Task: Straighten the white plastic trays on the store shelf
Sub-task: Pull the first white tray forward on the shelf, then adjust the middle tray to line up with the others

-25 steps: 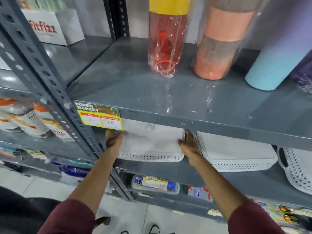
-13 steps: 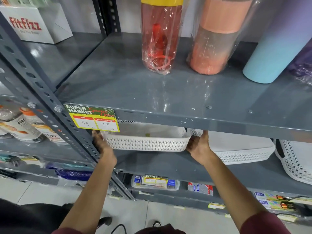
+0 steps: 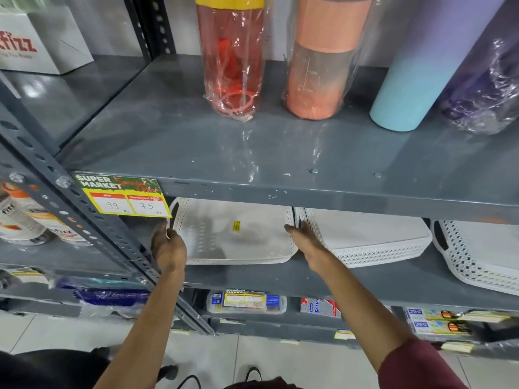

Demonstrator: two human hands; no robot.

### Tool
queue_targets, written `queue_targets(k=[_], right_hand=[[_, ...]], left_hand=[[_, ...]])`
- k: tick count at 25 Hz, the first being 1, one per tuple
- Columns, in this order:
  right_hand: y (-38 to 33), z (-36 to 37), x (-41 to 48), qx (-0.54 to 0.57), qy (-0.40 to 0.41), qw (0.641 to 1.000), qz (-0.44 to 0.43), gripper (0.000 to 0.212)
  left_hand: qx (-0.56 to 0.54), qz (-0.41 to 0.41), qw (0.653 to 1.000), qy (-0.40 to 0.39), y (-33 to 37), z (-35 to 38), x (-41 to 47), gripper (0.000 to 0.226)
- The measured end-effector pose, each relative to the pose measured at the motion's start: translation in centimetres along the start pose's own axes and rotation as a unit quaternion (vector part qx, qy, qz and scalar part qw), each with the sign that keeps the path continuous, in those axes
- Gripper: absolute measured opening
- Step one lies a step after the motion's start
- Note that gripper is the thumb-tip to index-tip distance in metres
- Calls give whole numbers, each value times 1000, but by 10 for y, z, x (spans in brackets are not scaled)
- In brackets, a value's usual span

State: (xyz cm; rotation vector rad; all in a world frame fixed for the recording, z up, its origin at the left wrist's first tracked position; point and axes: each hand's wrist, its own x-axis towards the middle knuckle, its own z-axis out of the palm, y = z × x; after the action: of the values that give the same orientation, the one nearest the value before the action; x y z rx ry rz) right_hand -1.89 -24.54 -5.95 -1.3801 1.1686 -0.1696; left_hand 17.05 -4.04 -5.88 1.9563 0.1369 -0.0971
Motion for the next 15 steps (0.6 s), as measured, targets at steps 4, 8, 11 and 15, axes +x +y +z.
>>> queue_targets(k=[4,8,11,15], right_hand=[[-17,-68,-30,0,90,982,-166,35],[-16,-171,-31,-57,218,950,-217,31],[8,-240,-7,-165,272,927,-201,31],[36,-290,34,-271,222,933,-85,61]], left_hand=[[-22,196,974,-109,36,40,-61,35],[-36,216,938,-268,67,110,-145,19],[51,205,910,-357,71,154,-200,29],[158,87,920,-349,61,191,-229,49]])
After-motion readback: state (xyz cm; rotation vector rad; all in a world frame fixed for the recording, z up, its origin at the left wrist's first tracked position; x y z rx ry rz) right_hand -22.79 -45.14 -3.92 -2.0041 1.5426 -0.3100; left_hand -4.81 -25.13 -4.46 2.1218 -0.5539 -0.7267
